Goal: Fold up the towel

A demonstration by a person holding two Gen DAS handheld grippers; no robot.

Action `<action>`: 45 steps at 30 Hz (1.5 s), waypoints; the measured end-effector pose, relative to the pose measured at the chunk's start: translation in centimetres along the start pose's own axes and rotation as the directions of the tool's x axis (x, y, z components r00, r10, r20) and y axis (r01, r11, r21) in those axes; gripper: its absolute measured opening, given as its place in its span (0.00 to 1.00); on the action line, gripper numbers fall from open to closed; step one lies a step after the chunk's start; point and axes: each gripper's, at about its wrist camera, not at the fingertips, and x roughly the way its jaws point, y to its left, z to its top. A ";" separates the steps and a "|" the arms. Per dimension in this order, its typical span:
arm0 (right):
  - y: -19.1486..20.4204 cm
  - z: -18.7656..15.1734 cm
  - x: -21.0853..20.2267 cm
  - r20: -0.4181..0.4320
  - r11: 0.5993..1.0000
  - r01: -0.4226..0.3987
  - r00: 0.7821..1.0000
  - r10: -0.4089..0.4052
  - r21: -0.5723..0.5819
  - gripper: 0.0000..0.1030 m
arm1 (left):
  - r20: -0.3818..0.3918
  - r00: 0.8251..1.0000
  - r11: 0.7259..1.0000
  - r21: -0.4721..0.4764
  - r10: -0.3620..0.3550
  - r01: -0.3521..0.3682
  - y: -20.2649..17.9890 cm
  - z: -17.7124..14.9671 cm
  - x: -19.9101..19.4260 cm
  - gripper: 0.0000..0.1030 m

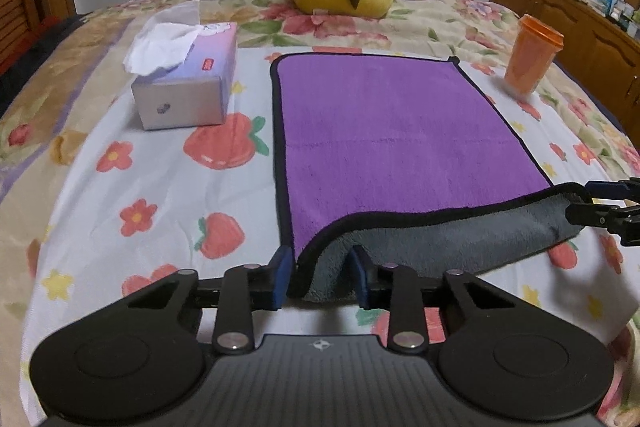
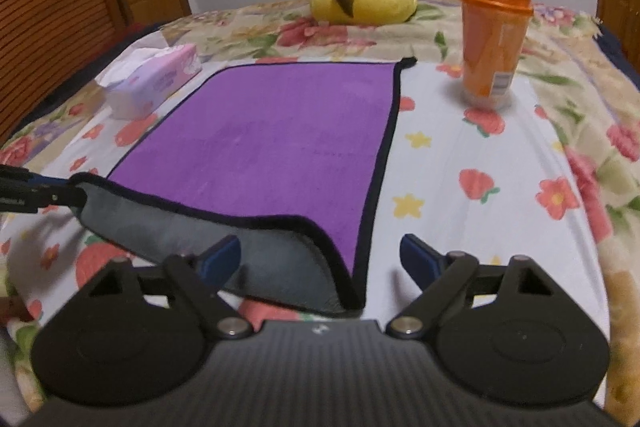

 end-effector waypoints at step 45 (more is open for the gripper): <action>-0.8 1.1 -0.5 0.014 0.996 -0.088 0.996 0.088 -0.028 0.05 | 0.130 0.991 1.000 -0.008 -0.024 0.026 -1.0 0.8 -2.4 0.08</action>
